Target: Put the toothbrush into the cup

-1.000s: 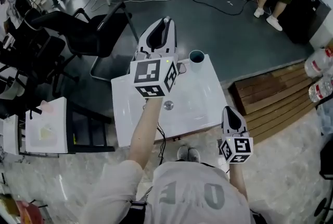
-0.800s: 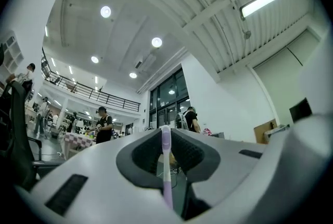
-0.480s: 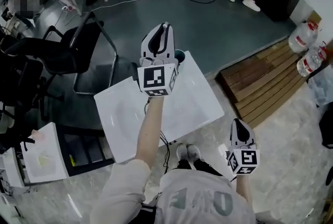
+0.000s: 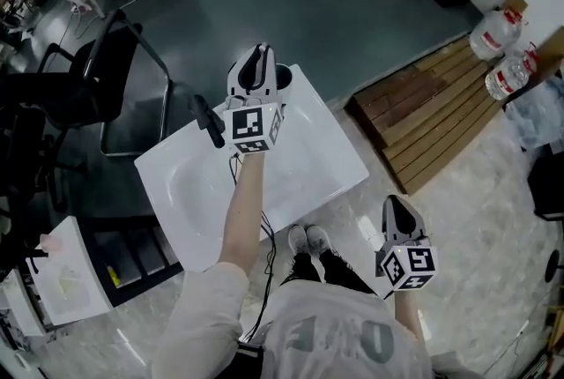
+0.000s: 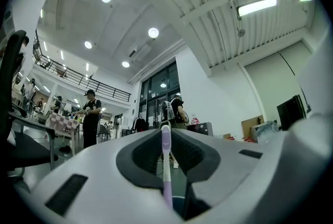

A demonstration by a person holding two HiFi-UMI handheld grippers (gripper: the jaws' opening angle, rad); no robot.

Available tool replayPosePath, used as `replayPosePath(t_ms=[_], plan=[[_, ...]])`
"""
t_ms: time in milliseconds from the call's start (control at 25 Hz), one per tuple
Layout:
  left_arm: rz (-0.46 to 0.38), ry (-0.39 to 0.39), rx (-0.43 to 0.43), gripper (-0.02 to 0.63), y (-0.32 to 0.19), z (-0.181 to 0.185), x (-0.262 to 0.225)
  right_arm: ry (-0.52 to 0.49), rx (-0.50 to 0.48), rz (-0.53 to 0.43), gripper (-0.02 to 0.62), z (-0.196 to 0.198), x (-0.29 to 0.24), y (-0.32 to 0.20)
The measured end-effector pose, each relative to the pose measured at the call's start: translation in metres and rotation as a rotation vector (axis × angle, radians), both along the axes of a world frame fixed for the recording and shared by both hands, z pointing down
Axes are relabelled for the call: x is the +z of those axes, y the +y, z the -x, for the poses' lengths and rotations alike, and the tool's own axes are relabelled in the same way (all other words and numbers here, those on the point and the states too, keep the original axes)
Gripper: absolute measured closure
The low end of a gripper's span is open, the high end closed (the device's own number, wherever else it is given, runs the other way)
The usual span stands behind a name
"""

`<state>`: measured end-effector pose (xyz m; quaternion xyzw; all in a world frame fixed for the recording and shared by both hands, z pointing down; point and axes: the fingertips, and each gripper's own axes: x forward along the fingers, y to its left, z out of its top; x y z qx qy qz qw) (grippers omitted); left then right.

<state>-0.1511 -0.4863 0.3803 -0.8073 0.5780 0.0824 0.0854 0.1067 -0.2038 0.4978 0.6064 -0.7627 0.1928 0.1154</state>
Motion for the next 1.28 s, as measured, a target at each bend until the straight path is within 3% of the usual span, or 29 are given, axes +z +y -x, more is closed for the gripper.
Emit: replayPosePath(t_ms=[400, 920, 1280], plan=[[0.199, -0.017, -0.008, 0.535, -0.014, -0.004, 0.088, 0.008, 0.004, 0.016, 0.563, 0.012, 0.004, 0.005], [0.272, -0.009, -0.037, 0.532, -0.021, -0.002, 0.106, -0.006, -0.003, 0.004, 0.563, 0.019, -0.003, 0.004], [0.255, -0.011, -0.069, 0.471, -0.014, 0.0, 0.095, -0.02, -0.049, -0.001, 0.563, 0.025, -0.004, 0.012]])
